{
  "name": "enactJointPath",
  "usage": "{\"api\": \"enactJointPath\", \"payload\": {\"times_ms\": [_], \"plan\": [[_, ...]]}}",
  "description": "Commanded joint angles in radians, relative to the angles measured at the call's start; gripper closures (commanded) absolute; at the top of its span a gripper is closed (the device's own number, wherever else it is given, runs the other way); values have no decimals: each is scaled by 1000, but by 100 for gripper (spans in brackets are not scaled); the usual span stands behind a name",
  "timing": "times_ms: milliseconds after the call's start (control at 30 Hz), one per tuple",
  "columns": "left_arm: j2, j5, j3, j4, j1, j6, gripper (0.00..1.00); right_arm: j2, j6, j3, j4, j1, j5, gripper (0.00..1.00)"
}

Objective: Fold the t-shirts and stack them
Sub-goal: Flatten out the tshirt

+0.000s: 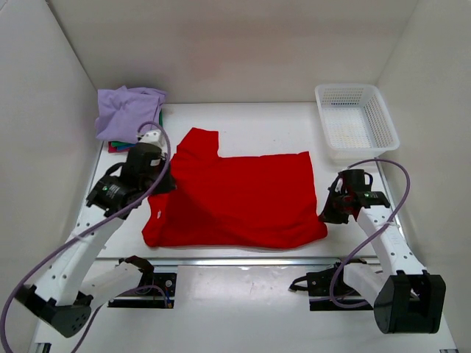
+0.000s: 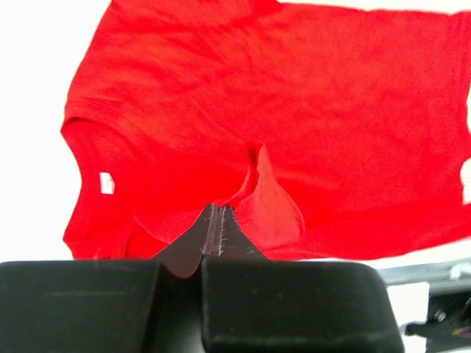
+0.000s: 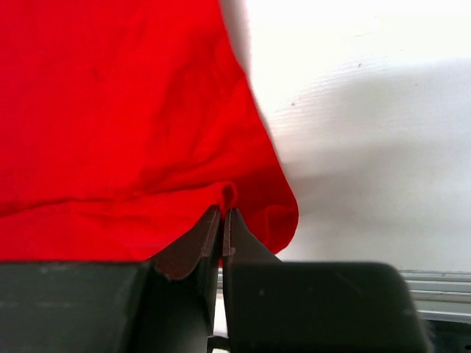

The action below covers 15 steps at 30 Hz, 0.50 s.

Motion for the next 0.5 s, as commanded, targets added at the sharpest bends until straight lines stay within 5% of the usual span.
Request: {"api": "enactJointPath", "payload": {"times_ms": [0, 167, 467], "plan": [[-59, 5, 67, -24, 56, 3, 100, -37, 5, 5, -20, -9, -27, 100], [-82, 79, 98, -51, 179, 57, 100, -44, -8, -9, 0, -32, -44, 100], [-67, 105, 108, -44, 170, 85, 100, -5, -39, 36, 42, -57, -70, 100]]}}
